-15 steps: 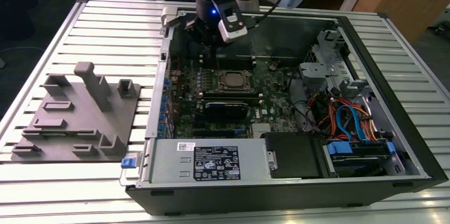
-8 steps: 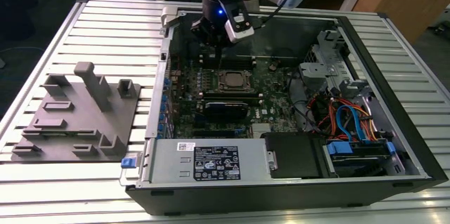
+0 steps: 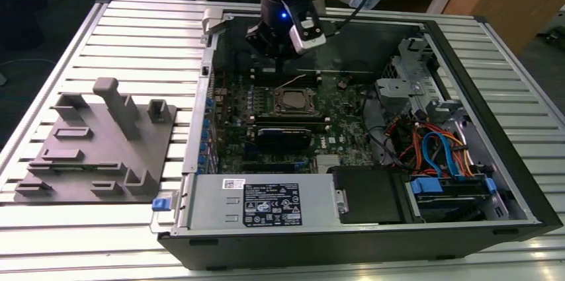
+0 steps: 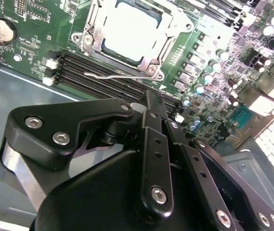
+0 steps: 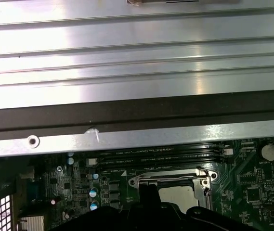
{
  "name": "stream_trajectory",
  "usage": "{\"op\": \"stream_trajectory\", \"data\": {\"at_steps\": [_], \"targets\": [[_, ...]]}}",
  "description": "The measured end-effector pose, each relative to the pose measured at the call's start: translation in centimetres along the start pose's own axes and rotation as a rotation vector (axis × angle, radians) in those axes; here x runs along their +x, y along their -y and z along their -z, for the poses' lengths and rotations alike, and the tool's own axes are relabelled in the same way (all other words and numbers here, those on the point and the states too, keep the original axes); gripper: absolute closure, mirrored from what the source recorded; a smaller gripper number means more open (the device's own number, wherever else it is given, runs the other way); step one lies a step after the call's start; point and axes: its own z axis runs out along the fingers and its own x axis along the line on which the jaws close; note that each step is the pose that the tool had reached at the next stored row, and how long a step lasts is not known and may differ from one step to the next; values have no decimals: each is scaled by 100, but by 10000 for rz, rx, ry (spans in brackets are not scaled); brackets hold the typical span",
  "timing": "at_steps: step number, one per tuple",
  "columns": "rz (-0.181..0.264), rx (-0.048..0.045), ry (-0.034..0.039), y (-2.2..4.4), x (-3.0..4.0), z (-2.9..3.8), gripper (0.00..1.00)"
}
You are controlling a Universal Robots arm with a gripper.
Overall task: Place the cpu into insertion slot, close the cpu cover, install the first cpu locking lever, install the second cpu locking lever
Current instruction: 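Install the first cpu locking lever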
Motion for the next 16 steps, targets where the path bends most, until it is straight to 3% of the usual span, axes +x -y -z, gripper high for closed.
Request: {"op": "stream_trajectory", "data": {"at_steps": [3,16], "targets": [[-1,0,0,-3,-32,-1,90],[-1,1,0,-5,-50,-1,90]]}}
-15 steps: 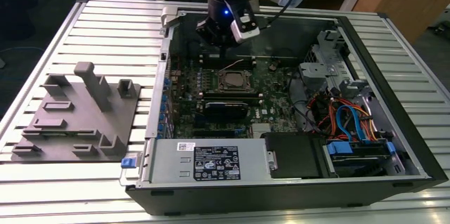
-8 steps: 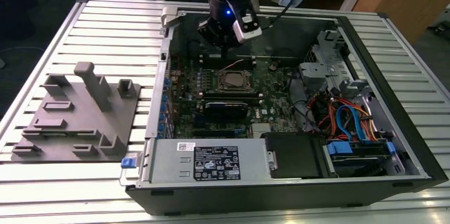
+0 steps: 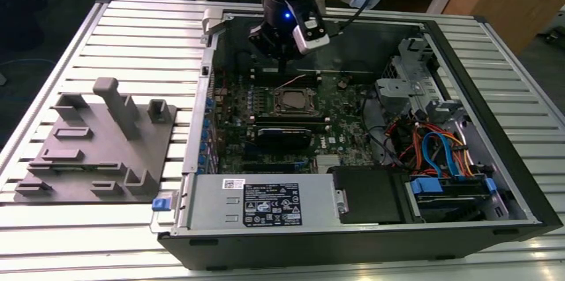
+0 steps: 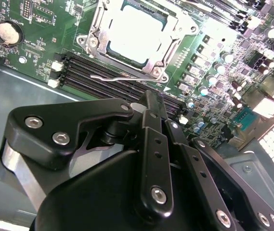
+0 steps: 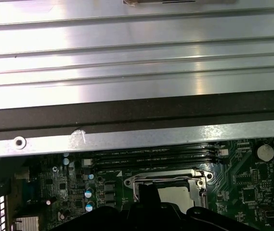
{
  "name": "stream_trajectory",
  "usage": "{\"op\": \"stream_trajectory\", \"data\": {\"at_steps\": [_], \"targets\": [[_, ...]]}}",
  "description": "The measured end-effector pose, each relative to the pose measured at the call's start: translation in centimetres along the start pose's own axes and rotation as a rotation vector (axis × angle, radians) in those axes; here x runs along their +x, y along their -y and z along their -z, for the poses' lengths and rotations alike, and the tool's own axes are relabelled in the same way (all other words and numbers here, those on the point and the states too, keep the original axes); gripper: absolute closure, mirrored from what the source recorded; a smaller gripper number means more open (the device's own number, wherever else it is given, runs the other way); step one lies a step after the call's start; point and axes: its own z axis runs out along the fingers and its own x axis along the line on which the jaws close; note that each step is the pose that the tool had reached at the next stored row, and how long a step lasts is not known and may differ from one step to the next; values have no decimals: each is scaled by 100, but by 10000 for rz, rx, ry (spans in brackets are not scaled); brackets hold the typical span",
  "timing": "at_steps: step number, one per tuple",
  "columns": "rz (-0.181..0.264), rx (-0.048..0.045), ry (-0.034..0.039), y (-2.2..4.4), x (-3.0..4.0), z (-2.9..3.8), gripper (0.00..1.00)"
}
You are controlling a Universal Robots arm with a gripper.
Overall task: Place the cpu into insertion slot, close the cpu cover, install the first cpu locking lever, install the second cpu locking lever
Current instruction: 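Install the first cpu locking lever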
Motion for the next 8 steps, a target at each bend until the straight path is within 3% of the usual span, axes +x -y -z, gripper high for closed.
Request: {"op": "stream_trajectory", "data": {"at_steps": [8], "targets": [[0,0,0,-2,-25,-1,90]]}}
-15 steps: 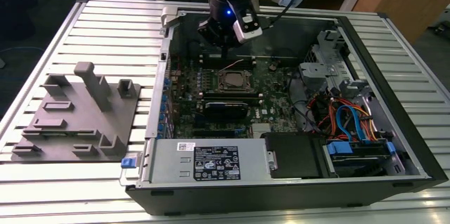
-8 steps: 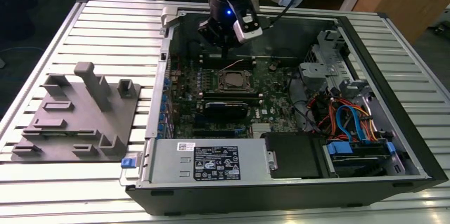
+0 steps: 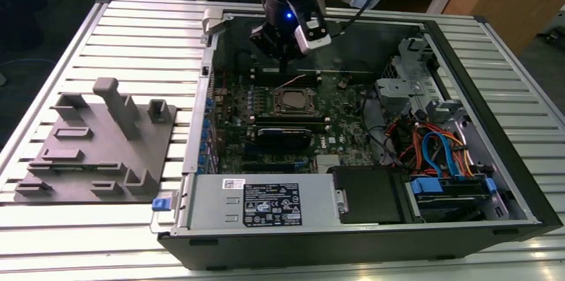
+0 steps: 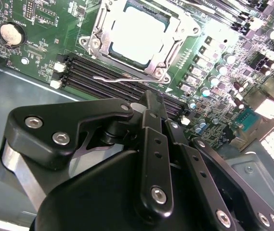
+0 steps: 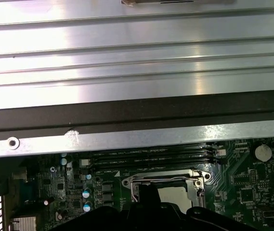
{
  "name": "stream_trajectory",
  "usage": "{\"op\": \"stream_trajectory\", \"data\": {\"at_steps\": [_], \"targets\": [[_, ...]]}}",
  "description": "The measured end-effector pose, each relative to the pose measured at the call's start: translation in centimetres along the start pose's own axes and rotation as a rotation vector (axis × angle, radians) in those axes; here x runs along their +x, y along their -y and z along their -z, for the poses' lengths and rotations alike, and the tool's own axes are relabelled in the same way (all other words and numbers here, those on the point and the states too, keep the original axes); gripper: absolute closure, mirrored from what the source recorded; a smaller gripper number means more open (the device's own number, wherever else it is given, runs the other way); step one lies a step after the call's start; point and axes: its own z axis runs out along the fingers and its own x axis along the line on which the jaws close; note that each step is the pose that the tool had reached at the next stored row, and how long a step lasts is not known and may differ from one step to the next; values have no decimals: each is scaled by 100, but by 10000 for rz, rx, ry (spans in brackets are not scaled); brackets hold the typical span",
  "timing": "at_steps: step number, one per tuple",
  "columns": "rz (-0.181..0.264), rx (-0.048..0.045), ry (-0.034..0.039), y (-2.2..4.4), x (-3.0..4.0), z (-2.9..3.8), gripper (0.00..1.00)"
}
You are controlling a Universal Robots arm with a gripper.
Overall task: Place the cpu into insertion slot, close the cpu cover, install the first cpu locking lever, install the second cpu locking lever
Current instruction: 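Install the first cpu locking lever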
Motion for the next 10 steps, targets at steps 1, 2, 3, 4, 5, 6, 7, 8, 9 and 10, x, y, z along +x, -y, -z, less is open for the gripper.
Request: {"op": "stream_trajectory", "data": {"at_steps": [1,2,3,4,5,6,7,8,9,10], "targets": [[0,0,0,0,-1,0,90],[1,0,0,0,-1,0,90],[0,0,0,0,-1,0,90],[0,0,0,0,-2,0,90],[0,0,0,0,-2,0,90],[0,0,0,-2,-17,0,90],[0,0,0,-3,-33,-1,90],[0,0,0,-3,-33,-1,90],[0,0,0,-3,-33,-1,90],[0,0,0,-3,-34,-1,90]]}}
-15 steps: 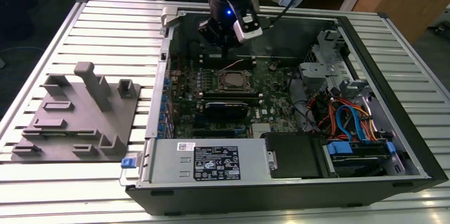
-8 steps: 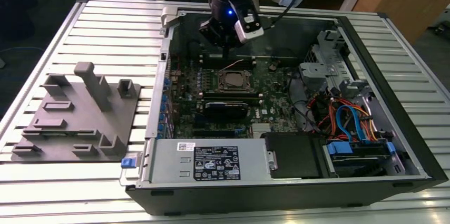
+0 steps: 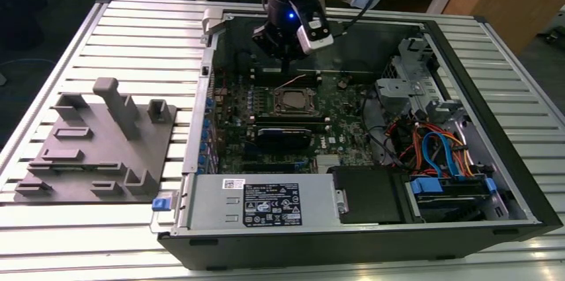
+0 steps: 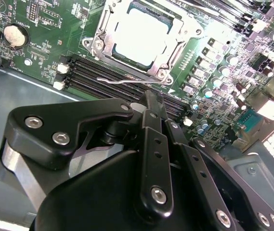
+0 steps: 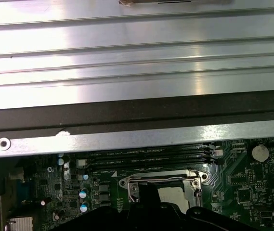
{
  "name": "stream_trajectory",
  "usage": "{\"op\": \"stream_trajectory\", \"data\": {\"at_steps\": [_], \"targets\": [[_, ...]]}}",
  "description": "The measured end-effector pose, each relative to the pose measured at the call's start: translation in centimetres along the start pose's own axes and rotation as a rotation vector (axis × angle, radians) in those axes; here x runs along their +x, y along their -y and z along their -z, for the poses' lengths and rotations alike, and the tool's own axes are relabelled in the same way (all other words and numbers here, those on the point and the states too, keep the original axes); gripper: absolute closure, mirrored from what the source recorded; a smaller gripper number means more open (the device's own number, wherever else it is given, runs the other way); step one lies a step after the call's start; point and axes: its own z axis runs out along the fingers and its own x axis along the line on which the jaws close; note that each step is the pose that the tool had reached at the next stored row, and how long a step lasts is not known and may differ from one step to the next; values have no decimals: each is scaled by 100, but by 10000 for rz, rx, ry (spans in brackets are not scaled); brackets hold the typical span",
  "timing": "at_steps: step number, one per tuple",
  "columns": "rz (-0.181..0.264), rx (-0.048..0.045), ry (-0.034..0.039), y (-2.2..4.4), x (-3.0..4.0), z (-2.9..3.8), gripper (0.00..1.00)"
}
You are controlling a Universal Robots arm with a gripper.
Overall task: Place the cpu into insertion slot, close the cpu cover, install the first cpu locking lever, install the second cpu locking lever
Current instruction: 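Install the first cpu locking lever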
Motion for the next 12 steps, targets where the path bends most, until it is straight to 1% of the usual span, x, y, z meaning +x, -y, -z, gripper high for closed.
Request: {"op": "stream_trajectory", "data": {"at_steps": [8,9,10,11,12], "targets": [[0,-3,0,0,-3,0,90],[0,-109,-10,0,-4,0,90],[-4,-286,-28,4,-4,0,90],[-8,-401,-37,5,-4,0,90],[-8,-417,-38,5,-4,0,90]]}}
